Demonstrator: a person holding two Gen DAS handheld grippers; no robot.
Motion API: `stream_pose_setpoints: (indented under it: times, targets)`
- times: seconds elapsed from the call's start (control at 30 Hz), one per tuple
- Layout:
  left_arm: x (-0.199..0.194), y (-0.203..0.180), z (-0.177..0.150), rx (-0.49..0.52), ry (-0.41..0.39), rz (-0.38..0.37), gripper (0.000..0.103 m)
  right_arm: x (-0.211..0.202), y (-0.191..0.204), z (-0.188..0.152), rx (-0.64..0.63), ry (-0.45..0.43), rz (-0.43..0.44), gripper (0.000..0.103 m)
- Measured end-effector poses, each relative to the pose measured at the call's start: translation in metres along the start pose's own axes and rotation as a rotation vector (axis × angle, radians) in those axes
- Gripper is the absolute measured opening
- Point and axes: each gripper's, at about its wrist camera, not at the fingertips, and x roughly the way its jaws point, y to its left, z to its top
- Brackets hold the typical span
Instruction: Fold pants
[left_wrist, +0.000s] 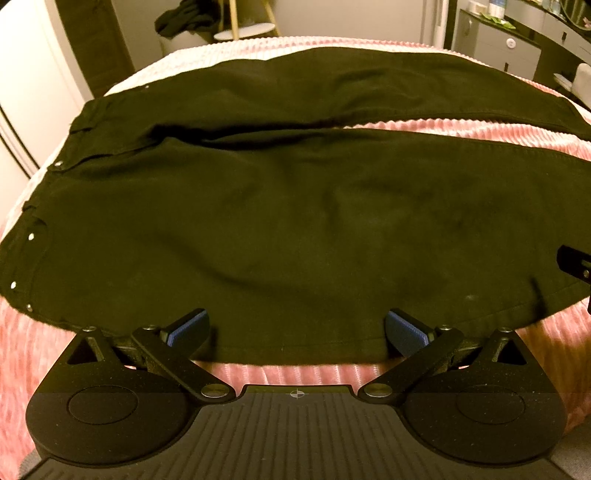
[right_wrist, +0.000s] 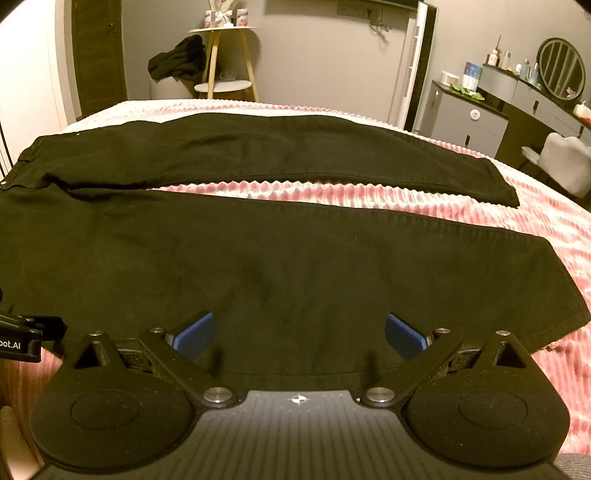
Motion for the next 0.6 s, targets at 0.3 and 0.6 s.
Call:
stream_pose_setpoints:
  times: [0.3,0.6]
  targets:
    - [0.0005,-0.0002,-0.0008,0.001,0.003,0.001,0.103,0.0015,0.0001,-0.0006,0.003,0.007,0.001,0.099]
    - [0.0007,0.0008,-0.0015,-0.001,0.003,-0.001,0.103,0.0016,0.0004,0.0008,0.002,0.010,0.000,0.099]
